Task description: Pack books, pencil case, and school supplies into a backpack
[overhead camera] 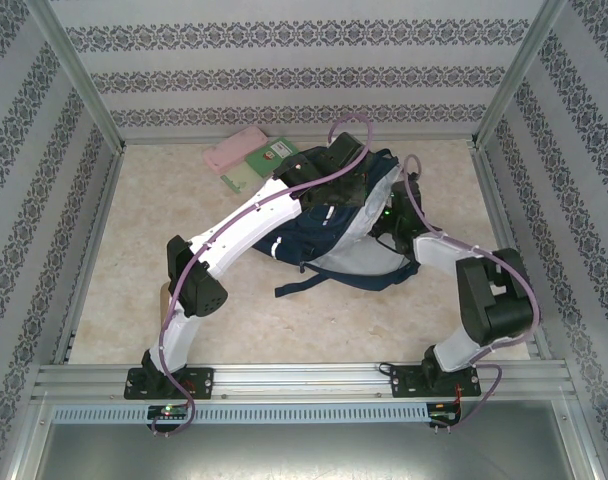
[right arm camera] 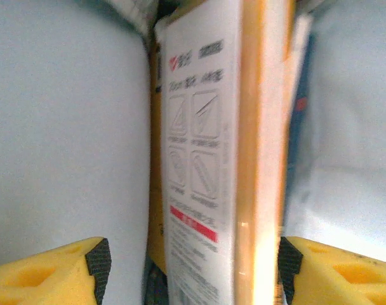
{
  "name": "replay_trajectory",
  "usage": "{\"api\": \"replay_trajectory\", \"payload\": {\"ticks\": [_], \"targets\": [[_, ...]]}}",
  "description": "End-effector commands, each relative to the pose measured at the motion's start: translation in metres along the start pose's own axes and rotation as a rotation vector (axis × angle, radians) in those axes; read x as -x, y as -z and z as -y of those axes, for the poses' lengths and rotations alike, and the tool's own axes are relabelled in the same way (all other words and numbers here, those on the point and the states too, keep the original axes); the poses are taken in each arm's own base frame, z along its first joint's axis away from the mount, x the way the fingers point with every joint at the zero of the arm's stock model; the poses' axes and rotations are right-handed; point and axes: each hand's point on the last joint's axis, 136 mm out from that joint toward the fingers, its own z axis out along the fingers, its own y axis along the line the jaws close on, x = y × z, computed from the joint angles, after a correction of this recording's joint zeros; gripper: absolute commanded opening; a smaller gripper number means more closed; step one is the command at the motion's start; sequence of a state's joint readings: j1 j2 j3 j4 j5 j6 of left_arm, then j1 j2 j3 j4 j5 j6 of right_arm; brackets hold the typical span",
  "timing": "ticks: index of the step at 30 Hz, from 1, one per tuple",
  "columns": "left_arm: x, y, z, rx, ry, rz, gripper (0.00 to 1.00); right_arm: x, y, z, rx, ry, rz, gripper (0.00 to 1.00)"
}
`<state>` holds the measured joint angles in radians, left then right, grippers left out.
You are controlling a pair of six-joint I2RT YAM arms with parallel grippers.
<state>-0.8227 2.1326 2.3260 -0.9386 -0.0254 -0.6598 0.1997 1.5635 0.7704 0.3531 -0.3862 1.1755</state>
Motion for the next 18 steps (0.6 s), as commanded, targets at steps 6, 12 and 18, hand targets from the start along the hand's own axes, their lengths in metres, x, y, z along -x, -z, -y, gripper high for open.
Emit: {"api": "replay_trajectory", "payload": {"ticks": [6, 12, 18], "targets": [[0.016, 0.033, 0.017, -0.116, 0.007, 0.051, 0.0, 0.005, 0.056, 0.041, -0.127, 0.061, 0.05, 0.74], [-0.025, 0.005, 0.015, -0.148, 0.02, -0.089, 0.0, 0.021, 0.111, 0.047, -0.221, 0.157, 0.183, 0.73], [-0.056, -0.014, 0.0, -0.11, 0.039, -0.152, 0.03, 0.029, 0.136, 0.036, -0.238, 0.228, 0.216, 0.73]]}}
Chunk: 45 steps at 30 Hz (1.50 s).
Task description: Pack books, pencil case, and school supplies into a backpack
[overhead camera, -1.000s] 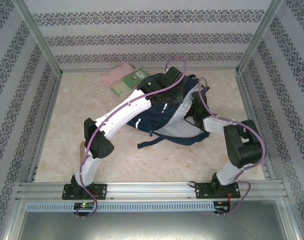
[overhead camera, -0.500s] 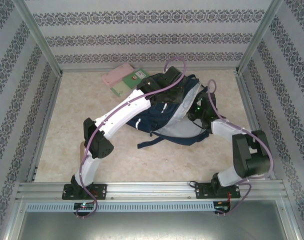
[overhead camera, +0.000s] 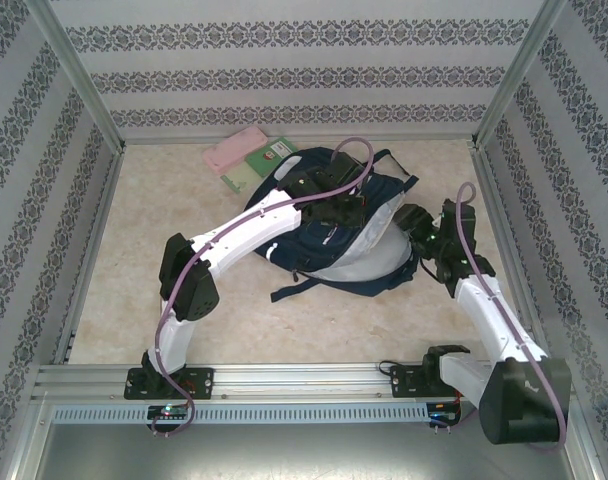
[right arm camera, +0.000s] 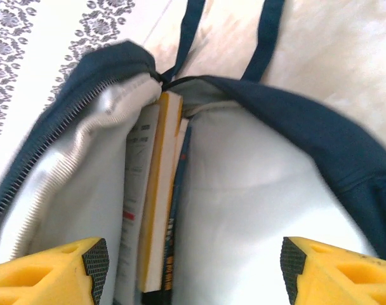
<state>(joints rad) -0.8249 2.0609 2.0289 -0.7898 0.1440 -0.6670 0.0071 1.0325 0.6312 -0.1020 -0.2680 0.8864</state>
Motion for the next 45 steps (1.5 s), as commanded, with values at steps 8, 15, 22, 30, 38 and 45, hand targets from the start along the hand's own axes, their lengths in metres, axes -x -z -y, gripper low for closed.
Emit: {"api": "replay_trajectory", "payload": {"ticks": [8, 15, 22, 30, 38, 45], "targets": [[0.016, 0.022, -0.014, 0.022, 0.029, 0.039, 0.52, -0.007, 0.006, -0.026, 0.023, 0.132, -0.072, 0.71], [0.05, 0.058, -0.042, 0.041, 0.065, 0.122, 0.51, -0.012, 0.003, -0.052, 0.041, 0.219, -0.092, 0.69], [0.09, 0.075, -0.137, 0.18, 0.189, 0.223, 0.46, -0.031, -0.012, -0.089, 0.08, 0.313, -0.161, 0.69], [0.128, 0.043, -0.269, 0.327, 0.35, 0.285, 0.36, -0.064, -0.031, -0.125, 0.116, 0.378, -0.238, 0.69], [0.137, -0.033, -0.373, 0.362, 0.525, 0.211, 0.26, -0.069, -0.036, -0.138, 0.098, 0.406, -0.257, 0.69], [0.123, -0.059, -0.427, 0.391, 0.658, 0.189, 0.23, -0.072, -0.036, -0.137, 0.071, 0.417, -0.269, 0.69]]}}
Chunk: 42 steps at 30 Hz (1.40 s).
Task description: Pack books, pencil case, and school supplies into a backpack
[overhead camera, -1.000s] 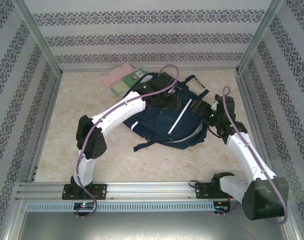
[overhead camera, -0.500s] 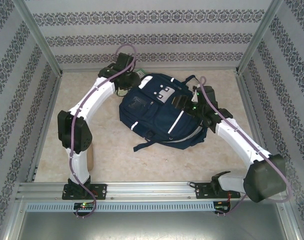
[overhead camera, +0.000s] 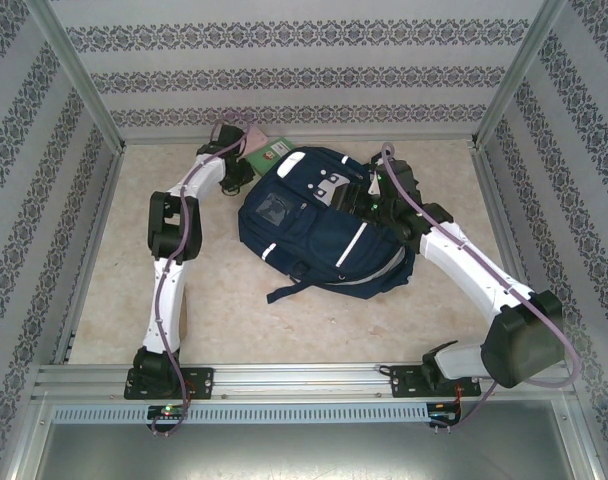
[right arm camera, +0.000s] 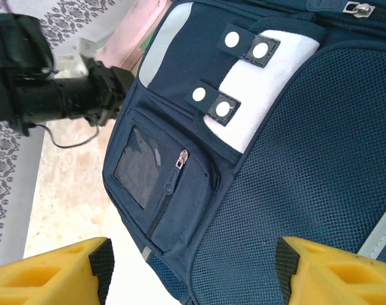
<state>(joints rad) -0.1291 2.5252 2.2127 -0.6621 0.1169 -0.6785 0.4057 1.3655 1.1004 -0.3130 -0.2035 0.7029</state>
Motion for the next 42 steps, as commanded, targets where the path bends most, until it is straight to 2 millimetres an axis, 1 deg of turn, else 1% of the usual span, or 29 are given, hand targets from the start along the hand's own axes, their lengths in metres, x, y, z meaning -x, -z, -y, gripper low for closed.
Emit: {"api": "replay_trajectory", "payload": {"ticks": [1, 2, 4, 6, 7, 9, 12, 17, 20, 21, 23, 26, 27, 29, 32, 35, 39, 42], "targets": [[0.006, -0.005, -0.014, 0.012, 0.068, -0.001, 0.24, 0.0, -0.001, -0.002, -0.024, 0.022, -0.003, 0.69], [0.002, -0.008, -0.019, 0.029, 0.071, -0.012, 0.23, 0.0, -0.002, -0.003, -0.024, 0.023, -0.006, 0.69], [-0.007, -0.01, -0.034, 0.08, 0.08, -0.037, 0.19, 0.001, -0.005, -0.003, -0.024, 0.021, -0.01, 0.69], [-0.016, -0.007, -0.051, 0.137, 0.088, -0.06, 0.18, 0.001, -0.008, -0.007, -0.015, 0.025, -0.017, 0.69], [-0.02, -0.003, -0.057, 0.15, 0.093, -0.063, 0.17, 0.002, -0.01, -0.008, -0.011, 0.026, -0.021, 0.69], [-0.03, 0.005, -0.075, 0.186, 0.099, -0.063, 0.17, 0.003, -0.014, -0.012, -0.002, 0.032, -0.026, 0.69], [-0.046, 0.02, -0.111, 0.248, 0.124, -0.072, 0.17, 0.002, -0.021, -0.019, 0.019, 0.039, -0.038, 0.7], [-0.076, 0.053, -0.175, 0.357, 0.174, -0.102, 0.17, -0.003, -0.033, -0.028, 0.044, 0.045, -0.068, 0.7], [-0.088, 0.075, -0.204, 0.396, 0.195, -0.103, 0.17, -0.006, -0.037, -0.033, 0.055, 0.052, -0.079, 0.7], [-0.09, 0.082, -0.21, 0.395, 0.2, -0.102, 0.17, -0.007, -0.037, -0.034, 0.059, 0.056, -0.079, 0.7], [-0.09, 0.096, -0.214, 0.39, 0.195, -0.09, 0.17, -0.009, -0.038, -0.038, 0.068, 0.063, -0.083, 0.7], [-0.082, 0.119, -0.219, 0.43, 0.162, -0.053, 0.18, -0.011, -0.037, -0.044, 0.079, 0.085, -0.085, 0.7], [-0.078, 0.125, -0.216, 0.422, 0.153, -0.044, 0.18, -0.012, -0.037, -0.05, 0.09, 0.104, -0.087, 0.7], [-0.073, 0.131, -0.206, 0.374, 0.144, -0.033, 0.2, -0.016, -0.039, -0.06, 0.105, 0.149, -0.104, 0.69], [-0.067, 0.138, -0.188, 0.283, 0.146, -0.015, 0.23, -0.023, -0.051, -0.077, 0.124, 0.204, -0.14, 0.66], [-0.059, 0.136, -0.165, 0.161, 0.143, -0.009, 0.28, -0.03, -0.069, -0.093, 0.144, 0.228, -0.16, 0.65], [-0.05, 0.123, -0.137, 0.016, 0.171, -0.019, 0.38, -0.04, -0.09, -0.115, 0.164, 0.28, -0.181, 0.65], [-0.047, 0.112, -0.137, 0.018, 0.204, -0.032, 0.38, -0.049, -0.111, -0.131, 0.169, 0.335, -0.186, 0.65]]}}
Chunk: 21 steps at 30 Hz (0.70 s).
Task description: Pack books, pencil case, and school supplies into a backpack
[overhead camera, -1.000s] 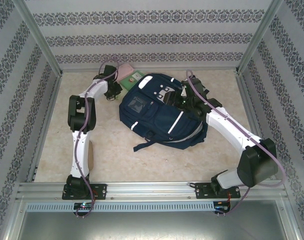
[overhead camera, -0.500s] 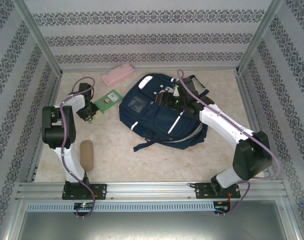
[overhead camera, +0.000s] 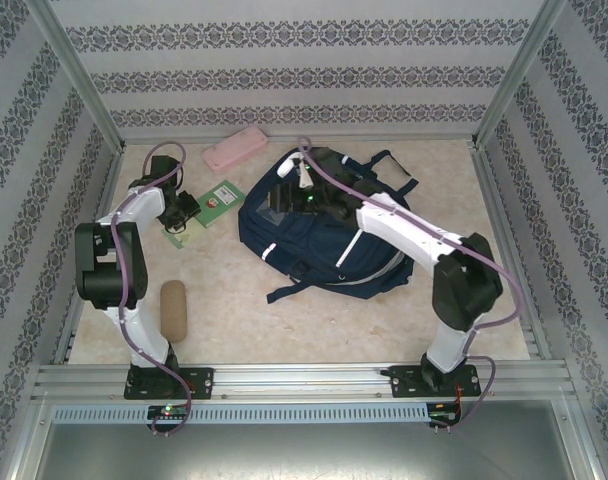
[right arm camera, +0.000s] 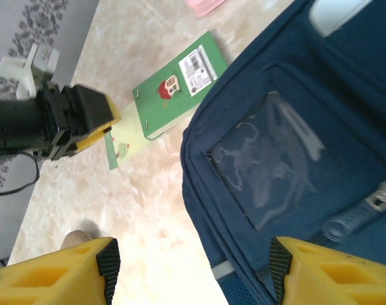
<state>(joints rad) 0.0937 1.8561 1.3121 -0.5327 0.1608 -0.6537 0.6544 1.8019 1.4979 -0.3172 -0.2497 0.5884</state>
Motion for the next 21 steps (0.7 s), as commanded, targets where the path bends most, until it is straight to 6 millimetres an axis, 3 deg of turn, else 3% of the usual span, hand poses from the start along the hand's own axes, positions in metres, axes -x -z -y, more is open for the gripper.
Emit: {"api": "replay_trajectory", "payload": {"ticks": [1, 6, 11, 16, 21], "targets": [[0.008, -0.009, 0.02, -0.079, 0.028, -0.007, 0.39, 0.007, -0.021, -0.022, 0.015, 0.099, 0.015, 0.64], [0.007, -0.015, 0.021, -0.1, 0.032, -0.004, 0.41, 0.015, -0.06, -0.041, 0.02, 0.154, 0.028, 0.52], [0.008, -0.024, 0.035, -0.159, 0.015, -0.029, 0.37, 0.019, -0.083, -0.05, 0.038, 0.121, 0.016, 0.51], [0.019, -0.023, 0.056, -0.22, 0.011, -0.011, 0.35, 0.015, -0.091, -0.049, 0.026, 0.112, 0.004, 0.51], [0.018, -0.042, 0.074, -0.233, 0.024, -0.056, 0.32, 0.01, -0.093, -0.046, 0.015, 0.102, -0.011, 0.52]]}}
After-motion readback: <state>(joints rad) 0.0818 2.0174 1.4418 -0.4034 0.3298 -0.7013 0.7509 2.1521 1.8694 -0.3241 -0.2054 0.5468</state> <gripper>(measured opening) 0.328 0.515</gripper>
